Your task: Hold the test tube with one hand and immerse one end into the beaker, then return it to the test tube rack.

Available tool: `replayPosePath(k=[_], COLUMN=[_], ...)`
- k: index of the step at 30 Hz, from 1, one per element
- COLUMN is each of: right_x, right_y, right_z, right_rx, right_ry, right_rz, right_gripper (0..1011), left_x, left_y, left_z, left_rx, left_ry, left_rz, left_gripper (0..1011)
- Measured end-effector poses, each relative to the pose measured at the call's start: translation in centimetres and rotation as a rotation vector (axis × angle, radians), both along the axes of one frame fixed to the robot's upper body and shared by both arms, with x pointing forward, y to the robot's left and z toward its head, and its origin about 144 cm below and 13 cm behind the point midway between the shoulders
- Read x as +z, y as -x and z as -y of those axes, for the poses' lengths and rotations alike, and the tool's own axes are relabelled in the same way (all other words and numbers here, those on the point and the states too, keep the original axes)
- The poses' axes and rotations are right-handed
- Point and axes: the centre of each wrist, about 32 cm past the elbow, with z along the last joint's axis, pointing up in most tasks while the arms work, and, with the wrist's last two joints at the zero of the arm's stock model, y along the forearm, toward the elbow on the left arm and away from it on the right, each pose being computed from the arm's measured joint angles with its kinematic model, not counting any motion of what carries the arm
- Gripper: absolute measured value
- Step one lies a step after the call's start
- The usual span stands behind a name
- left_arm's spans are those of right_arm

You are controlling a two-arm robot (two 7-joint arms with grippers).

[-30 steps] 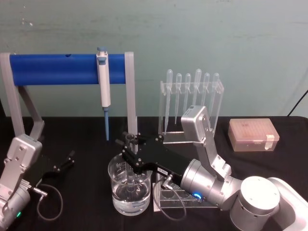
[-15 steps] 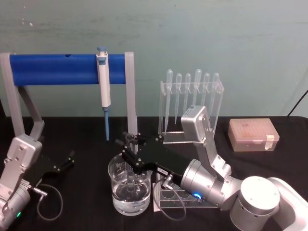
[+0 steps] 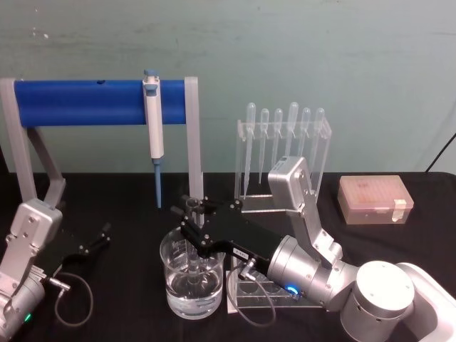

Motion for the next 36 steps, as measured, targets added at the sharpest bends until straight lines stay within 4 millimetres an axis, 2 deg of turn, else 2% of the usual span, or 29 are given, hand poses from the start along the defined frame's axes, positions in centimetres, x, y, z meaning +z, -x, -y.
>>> replayPosePath(k=[36], right_x=[0.0], right_y=[0.0], right_z=[0.0], right_rx=[0.0], right_ry=[0.0], right_rz=[0.0], right_gripper=[224], left_x=[0.0], left_y=[0.0], left_z=[0.0], left_rx=[0.0], left_ry=[0.0], left_rz=[0.0], left_gripper=[1000])
